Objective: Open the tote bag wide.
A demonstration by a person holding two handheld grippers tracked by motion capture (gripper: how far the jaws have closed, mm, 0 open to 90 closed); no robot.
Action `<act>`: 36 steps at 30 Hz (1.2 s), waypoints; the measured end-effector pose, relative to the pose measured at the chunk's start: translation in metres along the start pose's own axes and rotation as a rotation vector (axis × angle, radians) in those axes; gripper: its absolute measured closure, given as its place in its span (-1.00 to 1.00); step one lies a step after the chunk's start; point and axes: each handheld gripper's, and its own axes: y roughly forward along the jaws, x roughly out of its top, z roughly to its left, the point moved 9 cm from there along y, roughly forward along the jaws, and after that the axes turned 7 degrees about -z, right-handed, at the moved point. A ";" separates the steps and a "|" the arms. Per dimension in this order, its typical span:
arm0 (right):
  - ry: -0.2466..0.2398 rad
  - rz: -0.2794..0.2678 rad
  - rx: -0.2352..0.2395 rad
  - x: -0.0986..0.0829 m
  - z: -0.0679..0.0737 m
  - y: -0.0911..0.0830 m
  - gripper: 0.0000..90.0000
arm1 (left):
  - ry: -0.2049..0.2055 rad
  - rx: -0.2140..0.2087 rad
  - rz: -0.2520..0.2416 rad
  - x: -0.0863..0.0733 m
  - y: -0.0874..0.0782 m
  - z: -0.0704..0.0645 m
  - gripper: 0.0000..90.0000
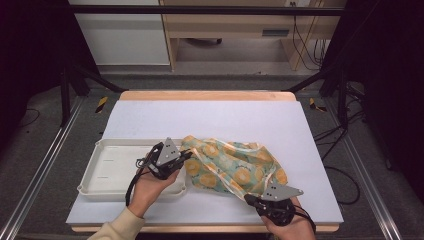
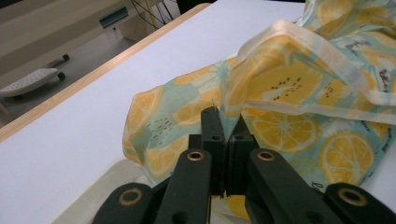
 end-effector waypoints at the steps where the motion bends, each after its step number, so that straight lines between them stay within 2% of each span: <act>1: 0.000 0.007 -0.009 -0.002 -0.001 0.000 1.00 | 0.003 0.001 -0.005 0.001 -0.002 -0.001 0.98; 6: 0.000 0.009 -0.025 -0.004 -0.004 0.000 0.98 | 0.007 -0.014 -0.016 0.003 -0.010 -0.007 0.98; 8: 0.001 -0.012 -0.021 -0.001 -0.004 -0.001 0.80 | 0.012 -0.020 -0.019 0.003 -0.013 -0.010 0.98; 9: 0.003 -0.023 -0.023 0.001 -0.003 -0.002 0.55 | 0.012 -0.028 -0.020 0.001 -0.017 -0.012 0.98; 10: 0.003 -0.023 -0.023 0.001 -0.003 -0.002 0.55 | 0.012 -0.028 -0.020 0.001 -0.017 -0.012 0.98; 11: -0.009 -0.040 -0.025 0.005 -0.003 -0.004 0.31 | 0.014 -0.035 -0.016 -0.002 -0.019 -0.015 0.98; 12: -0.009 -0.040 -0.025 0.005 -0.003 -0.004 0.31 | 0.014 -0.035 -0.016 -0.002 -0.019 -0.015 0.98; 14: -0.025 -0.064 -0.036 0.013 -0.002 -0.009 0.04 | 0.022 -0.047 -0.006 -0.005 -0.020 -0.018 0.98; 16: -0.036 -0.074 -0.040 0.017 -0.001 -0.012 -0.01 | 0.014 -0.048 -0.003 -0.008 -0.021 -0.021 0.98; 17: -0.048 -0.088 -0.039 0.025 -0.001 -0.015 -0.13 | 0.021 -0.053 0.009 -0.013 -0.023 -0.025 0.98; 22: -0.057 -0.099 -0.054 0.041 -0.009 -0.017 -0.19 | 0.033 -0.065 0.018 -0.017 -0.028 -0.031 0.98; 25: -0.061 -0.082 -0.057 0.054 -0.022 -0.007 -0.29 | 0.047 -0.079 0.024 -0.019 -0.032 -0.038 0.98; 27: -0.061 -0.063 -0.036 0.056 -0.028 0.004 -0.36 | 0.055 -0.084 0.028 -0.019 -0.032 -0.041 0.98; 31: -0.051 -0.014 -0.004 0.053 -0.038 0.030 -0.52 | 0.067 -0.084 0.030 -0.020 -0.032 -0.042 0.98; 32: -0.051 -0.014 -0.004 0.053 -0.038 0.030 -0.52 | 0.067 -0.084 0.030 -0.020 -0.032 -0.042 0.98; 33: -0.044 0.014 0.010 0.049 -0.040 0.041 -0.59 | 0.065 -0.081 0.028 -0.020 -0.033 -0.041 0.98; 36: -0.047 0.021 0.012 0.045 -0.041 0.047 -0.65 | 0.059 -0.077 0.023 -0.019 -0.034 -0.040 0.98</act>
